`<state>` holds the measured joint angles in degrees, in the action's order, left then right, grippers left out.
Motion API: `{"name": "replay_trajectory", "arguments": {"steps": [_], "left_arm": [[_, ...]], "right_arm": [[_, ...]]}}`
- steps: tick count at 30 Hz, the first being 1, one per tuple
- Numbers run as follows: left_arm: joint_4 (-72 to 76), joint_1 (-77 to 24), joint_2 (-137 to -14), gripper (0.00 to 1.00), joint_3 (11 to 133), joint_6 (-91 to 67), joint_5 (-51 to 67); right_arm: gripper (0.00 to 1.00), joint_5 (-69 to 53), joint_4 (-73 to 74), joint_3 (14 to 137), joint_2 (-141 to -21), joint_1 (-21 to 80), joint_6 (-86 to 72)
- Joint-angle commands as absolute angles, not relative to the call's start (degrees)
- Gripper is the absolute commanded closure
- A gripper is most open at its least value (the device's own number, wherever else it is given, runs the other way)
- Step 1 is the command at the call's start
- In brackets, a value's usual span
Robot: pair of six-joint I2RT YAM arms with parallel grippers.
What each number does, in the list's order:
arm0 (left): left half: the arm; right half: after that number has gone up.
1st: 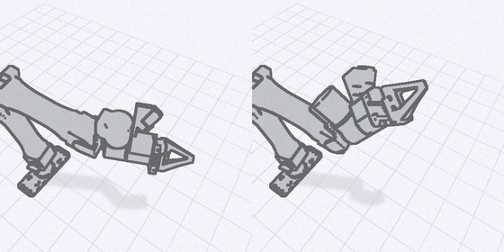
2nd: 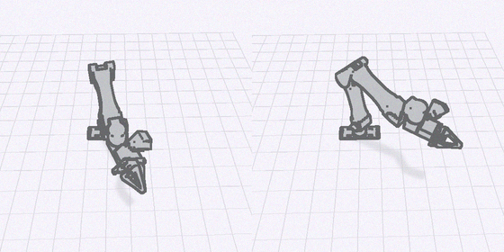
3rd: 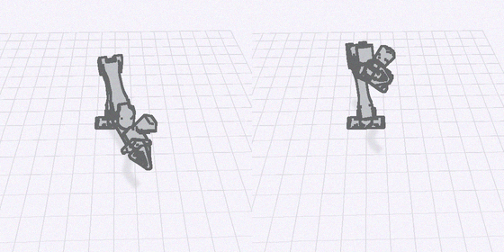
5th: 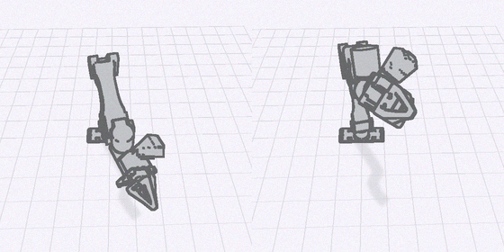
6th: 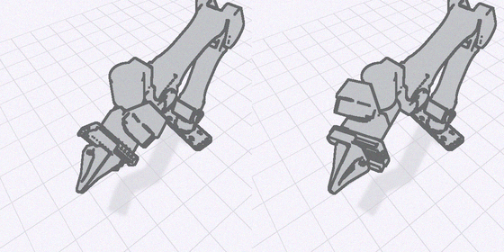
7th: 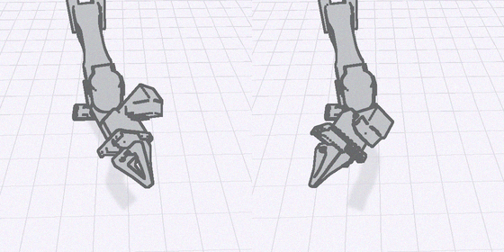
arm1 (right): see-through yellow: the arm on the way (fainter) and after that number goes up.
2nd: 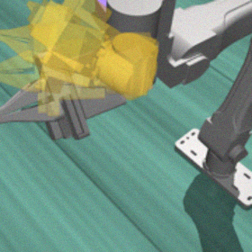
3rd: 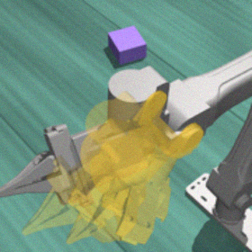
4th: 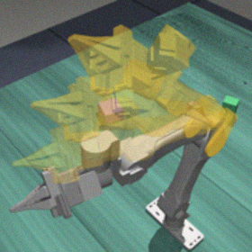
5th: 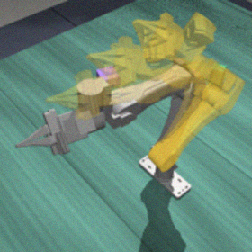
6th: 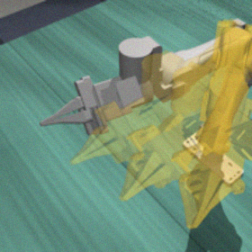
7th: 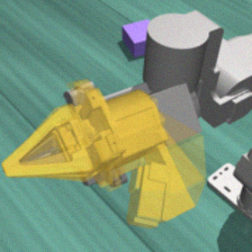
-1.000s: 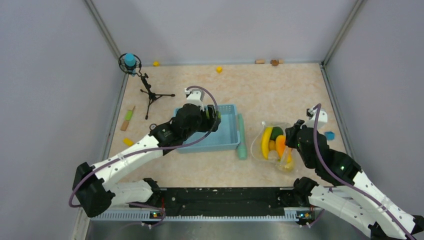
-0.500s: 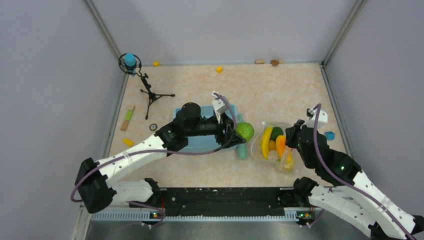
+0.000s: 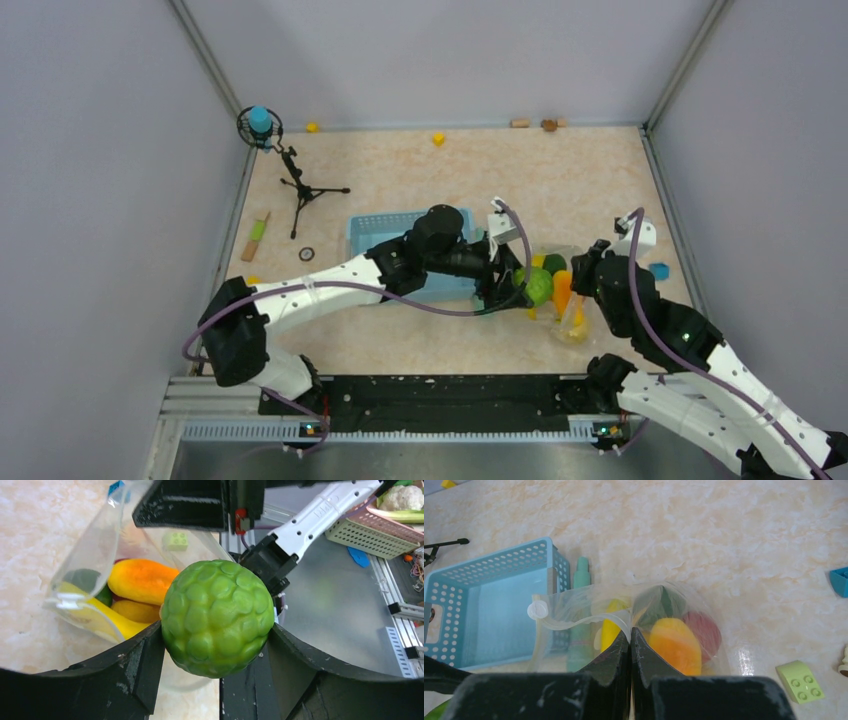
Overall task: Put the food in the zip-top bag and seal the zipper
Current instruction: Place the fake fruit in the zipper food storage bag.
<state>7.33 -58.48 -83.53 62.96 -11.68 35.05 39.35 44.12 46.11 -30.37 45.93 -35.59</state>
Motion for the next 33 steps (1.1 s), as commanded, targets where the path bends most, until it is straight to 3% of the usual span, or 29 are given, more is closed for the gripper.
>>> {"name": "replay_trajectory", "arguments": {"steps": [1, 4, 9, 13, 18, 29, 33], "left_arm": [[9.95, -58.95, -87.43, 0.6, 68.83, -12.69, 34.89], [8.98, -59.94, -90.85, 0.58, 71.24, -14.45, 32.43], [5.39, -60.87, -94.12, 0.39, 74.38, -14.94, 26.86], [3.87, -61.17, -93.76, 0.17, 74.65, -14.72, 24.8], [2.44, -61.67, -93.0, 0.04, 74.22, -13.73, 25.12], [1.6, -61.79, -85.93, 0.03, 69.69, -10.2, 30.03], [0.38, -61.7, -79.39, 0.03, 64.82, -7.15, 25.82]], "right_arm": [[0.99, 39.49, 42.27, 46.08, -29.71, 45.77, -35.79], [0.99, 39.58, 42.27, 46.05, -29.6, 45.81, -35.81], [0.99, 39.47, 42.25, 46.05, -29.62, 45.82, -35.8], [0.99, 39.47, 42.26, 46.14, -29.79, 45.79, -35.93], [0.99, 39.49, 42.25, 46.12, -29.88, 45.82, -35.82], [0.99, 39.46, 42.23, 46.14, -29.9, 45.8, -35.68], [0.99, 39.15, 42.26, 46.3, -29.98, 45.79, -35.19]]}}
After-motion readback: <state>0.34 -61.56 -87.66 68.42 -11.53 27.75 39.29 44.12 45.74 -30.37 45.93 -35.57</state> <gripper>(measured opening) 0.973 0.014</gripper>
